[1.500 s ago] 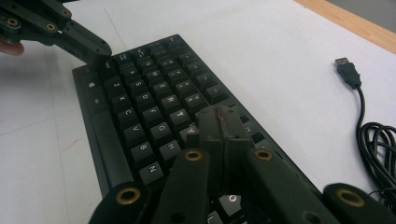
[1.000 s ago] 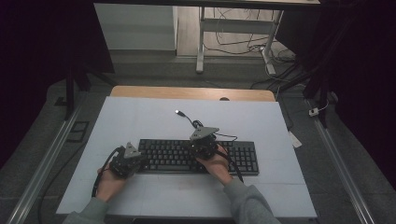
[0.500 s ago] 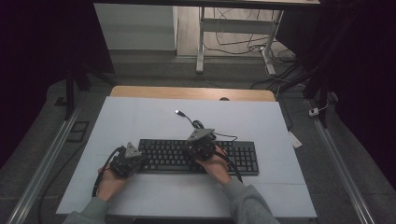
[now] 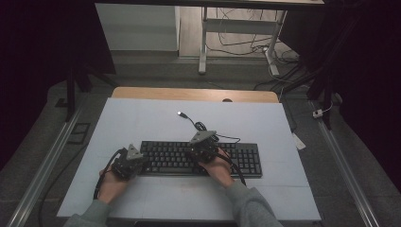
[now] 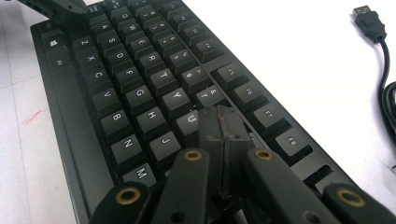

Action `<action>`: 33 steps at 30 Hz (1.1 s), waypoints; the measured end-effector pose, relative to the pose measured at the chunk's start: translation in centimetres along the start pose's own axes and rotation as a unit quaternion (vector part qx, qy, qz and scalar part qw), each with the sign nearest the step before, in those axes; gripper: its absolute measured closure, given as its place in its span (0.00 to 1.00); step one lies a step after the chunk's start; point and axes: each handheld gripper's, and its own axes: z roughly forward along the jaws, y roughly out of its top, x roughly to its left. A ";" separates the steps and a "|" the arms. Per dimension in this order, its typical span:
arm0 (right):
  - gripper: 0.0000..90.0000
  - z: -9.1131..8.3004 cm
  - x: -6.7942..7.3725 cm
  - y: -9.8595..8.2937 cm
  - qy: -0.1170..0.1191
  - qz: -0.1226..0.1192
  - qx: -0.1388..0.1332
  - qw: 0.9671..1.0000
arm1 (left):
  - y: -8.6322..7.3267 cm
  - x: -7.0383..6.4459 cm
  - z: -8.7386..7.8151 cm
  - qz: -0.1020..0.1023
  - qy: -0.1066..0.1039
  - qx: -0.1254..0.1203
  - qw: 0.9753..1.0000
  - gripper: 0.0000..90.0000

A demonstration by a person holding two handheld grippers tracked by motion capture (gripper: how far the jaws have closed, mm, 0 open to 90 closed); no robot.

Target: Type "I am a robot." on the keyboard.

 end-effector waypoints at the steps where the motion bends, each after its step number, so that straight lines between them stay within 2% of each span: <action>1: 1.00 0.1 0.1 0.0 -0.002 -0.002 0.005 1.000 | 0.0 0.0 0.0 0.000 0.000 0.000 1.000 0.99; 6: 1.00 0.1 0.1 -0.1 -0.005 -0.001 0.004 1.000 | 0.0 0.0 0.0 0.001 0.000 0.000 1.000 0.99; 9: 1.00 -0.4 0.0 0.1 0.001 0.002 -0.017 1.000 | 0.0 0.0 -0.2 -0.003 -0.004 -0.005 1.000 0.99; 10: 1.00 -0.7 0.0 0.2 0.002 0.004 -0.024 1.000 | 0.0 0.1 -0.6 -0.009 -0.009 -0.019 1.000 0.99; 13: 1.00 -1.4 -0.1 0.5 -0.002 0.005 -0.039 0.999 | 0.1 0.1 -0.9 -0.010 -0.009 -0.026 1.000 0.99; 19: 1.00 -2.0 -0.4 0.4 -0.001 0.008 -0.049 0.999 | 0.1 0.1 -1.4 -0.014 -0.009 -0.044 0.999 0.99; 21: 1.00 -2.2 -0.4 0.3 -0.001 0.007 -0.048 0.999 | 0.1 0.2 -1.6 -0.023 -0.014 -0.054 0.998 0.98; 28: 1.00 -3.6 -0.4 -0.6 0.001 0.009 -0.060 0.998 | -0.3 0.8 -2.5 -0.047 -0.019 -0.085 0.995 0.86; 30: 0.92 -4.2 -0.4 -1.1 -0.002 0.008 -0.063 0.998 | -0.3 0.9 -2.7 -0.052 -0.022 -0.089 0.994 0.81; 31: 0.84 -5.0 -0.5 -1.6 -0.007 0.007 -0.067 0.998 | -0.3 1.0 -2.8 -0.055 -0.024 -0.093 0.994 0.75; 32: 0.84 -5.0 -0.5 -1.6 -0.007 0.007 -0.067 0.998 | -0.3 1.0 -2.8 -0.056 -0.026 -0.094 0.994 0.75; 33: 0.79 -5.4 -0.6 -1.9 -0.010 0.007 -0.066 0.998 | -0.3 1.0 -2.9 -0.058 -0.027 -0.095 0.993 0.71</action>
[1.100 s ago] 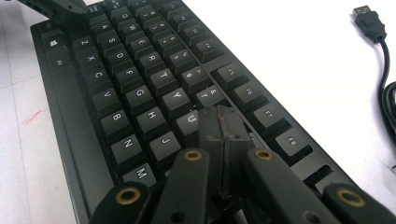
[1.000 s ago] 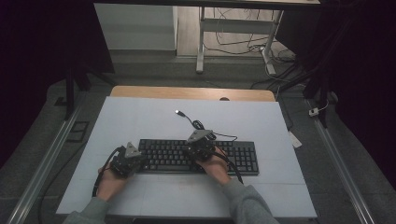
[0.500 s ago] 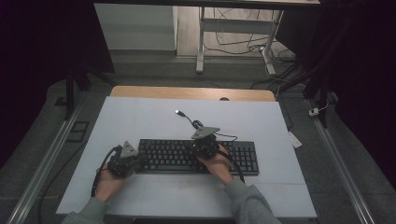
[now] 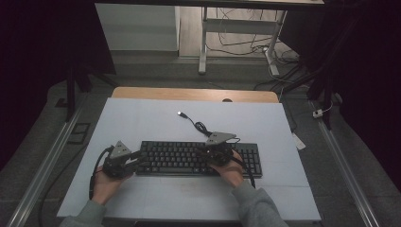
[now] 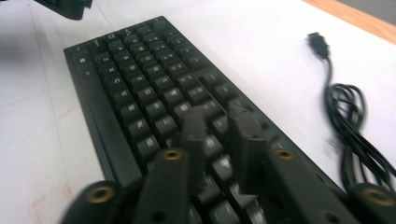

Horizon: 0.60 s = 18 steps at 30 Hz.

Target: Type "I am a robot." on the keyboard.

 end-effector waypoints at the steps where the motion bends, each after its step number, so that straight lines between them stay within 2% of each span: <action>1: 0.75 -0.4 -0.1 -0.2 -0.001 0.003 -0.005 1.000 | 0.0 0.0 0.0 -0.003 -0.002 0.000 1.000 0.66; 2: 0.71 -0.8 -0.2 -0.5 -0.003 0.006 -0.005 1.000 | 0.1 0.0 -0.1 -0.006 -0.006 0.001 1.000 0.59; 8: 0.59 -2.9 -0.4 -1.9 -0.015 0.011 -0.021 1.000 | 0.4 0.3 -0.5 -0.022 -0.015 -0.003 1.000 0.41; 12: 0.58 -4.4 -0.5 -2.6 -0.021 0.015 -0.035 0.999 | 0.5 0.2 -0.6 -0.022 -0.023 -0.006 0.999 0.35; 18: 0.56 -5.3 -0.6 -3.3 -0.020 0.017 -0.031 0.999 | 0.6 0.1 -0.7 -0.016 -0.026 -0.015 0.999 0.34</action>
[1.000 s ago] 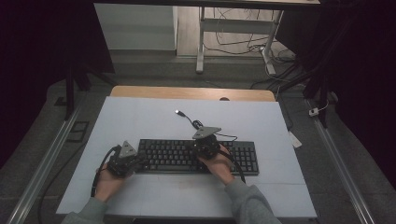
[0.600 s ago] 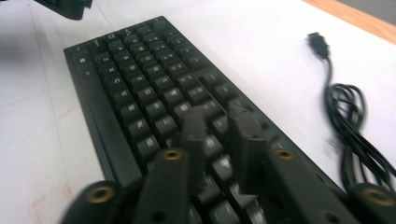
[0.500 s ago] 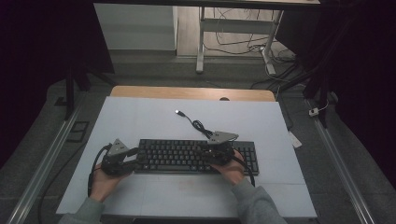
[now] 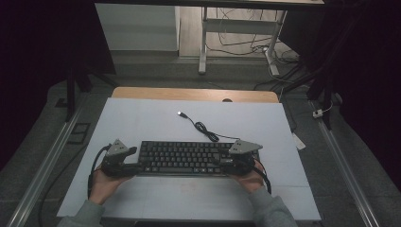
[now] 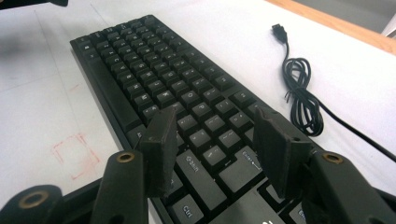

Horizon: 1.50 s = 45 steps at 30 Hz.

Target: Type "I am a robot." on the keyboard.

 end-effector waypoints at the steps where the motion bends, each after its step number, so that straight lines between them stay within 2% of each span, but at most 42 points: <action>1: 0.56 0.1 0.0 0.0 0.001 -0.001 0.000 1.000 | 0.0 0.0 0.0 0.000 -0.001 -0.001 1.000 0.34; 6: 0.56 0.4 0.2 0.1 0.003 -0.010 0.004 1.000 | 0.2 -0.3 0.0 0.006 -0.010 0.004 1.000 0.34; 11: 0.56 0.3 -0.1 0.1 0.001 -0.003 0.002 1.000 | 1.2 -1.1 0.1 0.030 -0.040 0.011 0.999 0.37; 13: 0.56 0.2 -0.1 0.2 -0.006 -0.004 0.002 1.000 | 1.9 -1.5 0.3 0.045 -0.049 0.018 0.998 0.38; 16: 0.56 0.1 -0.2 0.2 -0.003 0.000 -0.003 1.000 | 3.2 -2.0 0.7 0.063 -0.070 0.029 0.995 0.40; 21: 0.56 0.0 -0.2 0.2 -0.005 0.003 -0.006 1.000 | 4.9 -3.1 1.8 0.084 -0.096 0.043 0.991 0.41; 26: 0.56 -0.3 -0.3 0.2 -0.010 0.003 -0.003 1.000 | 5.0 -4.1 2.8 0.093 -0.110 0.045 0.989 0.45; 28: 0.56 -0.3 -0.3 0.1 -0.007 0.004 -0.004 1.000 | 4.8 -4.4 3.1 0.103 -0.112 0.053 0.987 0.46; 30: 0.56 -0.2 -0.3 0.1 -0.006 0.002 -0.002 1.000 | 4.7 -4.5 3.3 0.101 -0.117 0.051 0.987 0.49; 35: 0.55 0.0 -0.4 0.1 -0.004 0.003 -0.001 1.000 | 4.1 -4.7 4.1 0.097 -0.128 0.060 0.985 0.59; 38: 0.55 0.1 -0.5 0.0 -0.005 0.004 -0.003 1.000 | 3.8 -4.8 4.5 0.104 -0.131 0.071 0.983 0.68; 44: 0.55 0.0 -0.4 0.1 -0.005 0.000 -0.001 1.000 | 3.5 -5.2 4.9 0.110 -0.132 0.080 0.982 0.96; 45: 0.55 0.1 -0.4 0.1 -0.004 0.000 0.000 1.000 | 3.4 -5.2 5.0 0.113 -0.132 0.083 0.981 0.98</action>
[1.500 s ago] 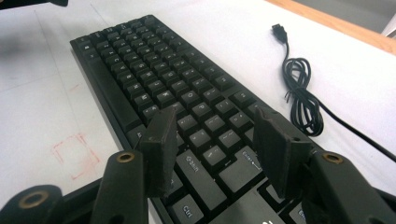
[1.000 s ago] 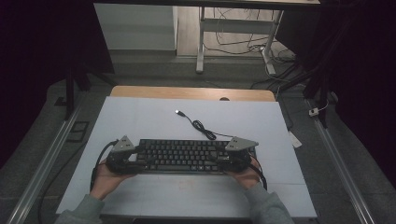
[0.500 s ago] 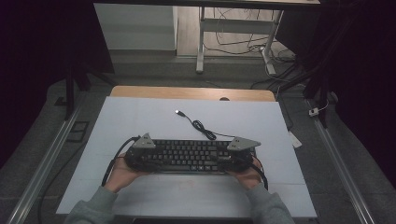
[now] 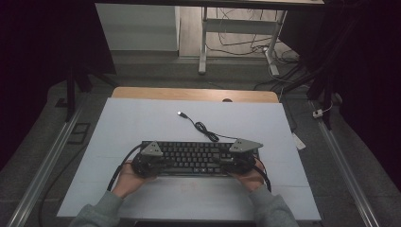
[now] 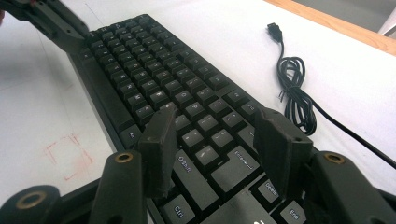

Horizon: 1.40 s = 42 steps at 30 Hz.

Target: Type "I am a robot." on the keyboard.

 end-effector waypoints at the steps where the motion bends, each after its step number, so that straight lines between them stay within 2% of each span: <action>1: 0.55 0.0 0.0 0.0 0.000 0.001 -0.002 1.000 | 0.0 -0.1 0.2 0.001 0.000 0.005 1.000 0.98; 4: 0.55 0.1 0.0 0.0 0.000 0.000 0.001 1.000 | -0.1 -0.3 0.7 0.010 0.006 0.022 1.000 0.99; 8: 0.55 0.2 0.0 -0.1 -0.002 0.000 0.005 1.000 | -0.2 -0.3 1.2 0.011 0.016 0.029 0.999 0.99; 12: 0.55 0.2 0.0 -0.1 -0.003 0.001 0.010 1.000 | -0.4 -0.4 1.7 0.015 0.037 0.040 0.998 0.99; 29: 0.55 0.2 0.0 0.0 -0.003 -0.003 0.007 1.000 | -0.6 -0.4 2.8 0.020 0.046 0.058 0.997 0.99; 33: 0.55 0.1 0.0 0.0 -0.006 -0.002 0.004 1.000 | -0.6 -0.6 3.1 0.023 0.060 0.065 0.996 0.99; 38: 0.55 0.0 0.0 0.0 -0.008 -0.003 0.003 1.000 | -0.5 -0.7 3.0 0.027 0.063 0.064 0.996 0.99; 42: 0.55 0.0 0.0 0.0 -0.009 -0.004 0.004 1.000 | -0.3 -0.7 2.1 0.018 0.052 0.035 0.998 0.99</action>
